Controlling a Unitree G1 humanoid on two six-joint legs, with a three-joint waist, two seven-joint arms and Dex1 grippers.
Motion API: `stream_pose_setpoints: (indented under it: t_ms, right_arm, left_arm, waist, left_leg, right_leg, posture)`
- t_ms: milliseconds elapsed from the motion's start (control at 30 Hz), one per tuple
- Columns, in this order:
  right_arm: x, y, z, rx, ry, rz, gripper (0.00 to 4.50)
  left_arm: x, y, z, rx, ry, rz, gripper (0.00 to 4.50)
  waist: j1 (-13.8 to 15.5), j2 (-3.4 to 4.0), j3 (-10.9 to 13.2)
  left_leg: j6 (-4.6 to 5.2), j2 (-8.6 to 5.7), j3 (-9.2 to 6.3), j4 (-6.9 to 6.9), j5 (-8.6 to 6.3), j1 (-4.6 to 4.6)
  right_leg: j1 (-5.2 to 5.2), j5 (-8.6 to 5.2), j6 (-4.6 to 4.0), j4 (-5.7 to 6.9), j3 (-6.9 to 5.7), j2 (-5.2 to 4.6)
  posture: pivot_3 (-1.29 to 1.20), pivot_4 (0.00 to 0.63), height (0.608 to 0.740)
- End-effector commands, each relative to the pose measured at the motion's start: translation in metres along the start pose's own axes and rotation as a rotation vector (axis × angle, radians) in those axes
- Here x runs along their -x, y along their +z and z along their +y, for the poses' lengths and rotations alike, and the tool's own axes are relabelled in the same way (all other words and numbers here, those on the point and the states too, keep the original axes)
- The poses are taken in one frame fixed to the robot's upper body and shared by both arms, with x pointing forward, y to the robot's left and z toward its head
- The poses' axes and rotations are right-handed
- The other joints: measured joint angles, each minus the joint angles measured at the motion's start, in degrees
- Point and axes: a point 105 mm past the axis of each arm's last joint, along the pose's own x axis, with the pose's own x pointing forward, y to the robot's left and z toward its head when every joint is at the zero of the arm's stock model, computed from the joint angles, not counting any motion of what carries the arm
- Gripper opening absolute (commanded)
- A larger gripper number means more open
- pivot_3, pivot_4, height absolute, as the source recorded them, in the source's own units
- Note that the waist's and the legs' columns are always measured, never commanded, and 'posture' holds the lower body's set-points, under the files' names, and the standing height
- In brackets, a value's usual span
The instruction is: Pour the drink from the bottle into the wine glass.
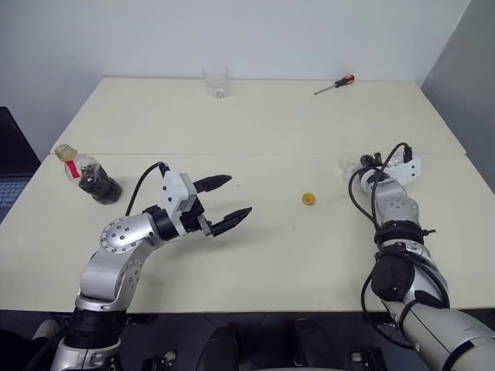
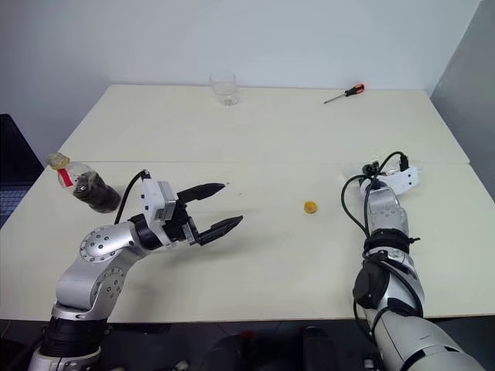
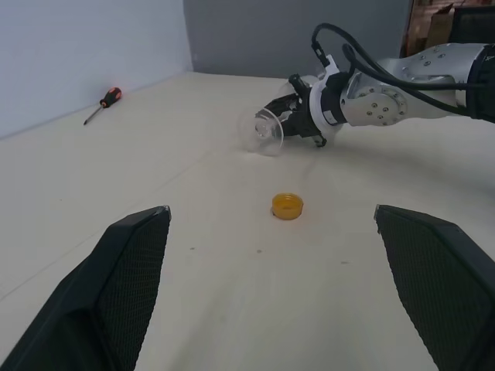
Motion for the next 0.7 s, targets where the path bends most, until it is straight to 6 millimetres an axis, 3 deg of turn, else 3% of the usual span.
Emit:
stream_pose_setpoints:
  t_ms: [33,167,267,400,467,700]
  right_arm:
    - [0.002,0.003,-0.001,0.07,0.002,-0.006,0.36]
    - [0.009,-0.007,0.039,0.314,0.163,-0.005,0.23]
    - [0.022,-0.026,0.076,0.485,0.329,-0.014,0.23]
    - [0.052,-0.077,0.128,0.712,0.623,-0.015,0.23]
    - [0.064,-0.096,0.14,0.783,0.718,-0.016,0.23]
    - [0.092,-0.157,0.151,0.96,0.946,-0.026,0.23]
  left_arm:
    - [0.0,0.01,0.001,-0.04,-0.008,-0.025,4.5]
    - [0.001,0.012,0.0,-0.04,-0.011,-0.026,4.5]
    - [0.005,0.012,-0.004,-0.029,-0.009,-0.022,4.5]
    - [0.012,0.011,-0.004,-0.013,0.043,-0.021,4.5]
    - [0.016,0.011,-0.002,-0.01,0.077,-0.018,4.5]
    - [0.043,0.012,0.0,-0.035,0.219,0.0,4.5]
  waist:
    - [0.2,0.0,0.0]
    - [0.6,0.01,0.0]
    - [0.0,0.15,0.1]
    - [-1.0,0.24,0.1]
    - [-1.2,0.24,0.1]
    - [-0.7,0.22,0.2]
  left_leg:
    - [0.0,0.0,-0.02,0.01,0.0,0.0]
    - [0.0,-0.04,-0.06,0.05,0.0,-0.04]
    - [0.0,0.0,-0.11,0.0,0.0,-0.06]
    - [-0.01,0.08,-0.14,-0.1,0.0,-0.1]
    - [-0.01,0.1,-0.14,-0.11,0.01,-0.16]
    - [-0.02,-0.01,-0.21,-0.02,0.0,-0.26]
  right_leg:
    - [0.01,0.0,0.0,0.0,-0.01,0.0]
    - [0.0,0.0,0.0,-0.01,-0.01,0.0]
    - [-0.11,0.0,0.0,0.01,0.05,-0.02]
    - [-0.25,0.0,0.0,0.03,0.12,0.0]
    - [-0.38,0.0,0.0,0.07,0.13,0.01]
    - [-0.35,0.0,0.01,0.0,0.07,-0.07]
  posture:
    - [0.0,0.15,0.74]
    - [0.0,0.15,0.74]
    - [0.0,0.15,0.74]
    - [0.0,0.15,0.74]
    - [0.0,0.15,0.74]
    - [0.0,0.15,0.74]
